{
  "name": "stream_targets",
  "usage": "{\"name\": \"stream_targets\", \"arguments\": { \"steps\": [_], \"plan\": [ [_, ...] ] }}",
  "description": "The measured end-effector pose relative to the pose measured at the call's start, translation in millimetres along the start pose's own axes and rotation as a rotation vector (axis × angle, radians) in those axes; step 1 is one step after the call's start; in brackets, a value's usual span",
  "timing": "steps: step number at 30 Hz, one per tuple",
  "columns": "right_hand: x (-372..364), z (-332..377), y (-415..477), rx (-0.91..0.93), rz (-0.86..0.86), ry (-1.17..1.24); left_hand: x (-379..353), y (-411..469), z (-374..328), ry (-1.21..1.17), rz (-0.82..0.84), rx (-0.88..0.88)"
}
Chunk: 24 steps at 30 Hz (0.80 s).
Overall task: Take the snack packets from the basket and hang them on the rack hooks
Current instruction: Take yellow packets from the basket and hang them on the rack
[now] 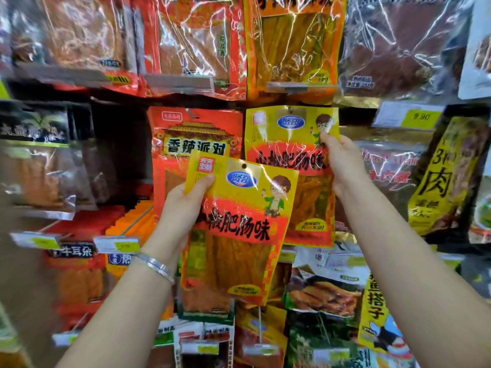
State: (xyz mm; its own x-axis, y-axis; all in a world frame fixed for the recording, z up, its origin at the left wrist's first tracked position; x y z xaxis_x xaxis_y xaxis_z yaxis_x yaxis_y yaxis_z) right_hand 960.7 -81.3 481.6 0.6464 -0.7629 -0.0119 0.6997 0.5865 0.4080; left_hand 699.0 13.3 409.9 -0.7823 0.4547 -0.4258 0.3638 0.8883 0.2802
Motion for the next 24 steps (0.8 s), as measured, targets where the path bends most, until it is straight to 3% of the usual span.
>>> {"name": "stream_targets", "arguments": {
  "steps": [12, 18, 20, 24],
  "plan": [
    [-30, -1, 31, 0.019, -0.086, -0.229, 0, 10, -5, 0.016, -0.019, -0.015],
    [-49, -10, 34, -0.034, 0.086, -0.491, -2, 15, -6, -0.003, -0.006, -0.044],
    [-44, -7, 25, 0.026, 0.026, -0.565, -3, 17, -6, -0.005, -0.012, -0.056],
    [-38, -2, -8, 0.149, -0.043, -0.386, -9, 19, -2, -0.029, -0.015, -0.072]
  ]
}}
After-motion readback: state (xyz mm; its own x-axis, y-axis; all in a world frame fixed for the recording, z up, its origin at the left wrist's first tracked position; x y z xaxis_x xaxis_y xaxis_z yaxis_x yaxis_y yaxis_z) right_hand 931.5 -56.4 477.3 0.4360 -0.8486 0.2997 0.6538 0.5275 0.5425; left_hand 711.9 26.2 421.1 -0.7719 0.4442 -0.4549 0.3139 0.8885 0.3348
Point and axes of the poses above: each hand's wrist, its own y-axis towards the middle knuckle, its own x-axis out of the back of the hand, z = x × y, the point moved 4 cm from there along y, towards the middle knuckle, and after that the axes turned 14 degrees about -y, right-handed, at the moved point
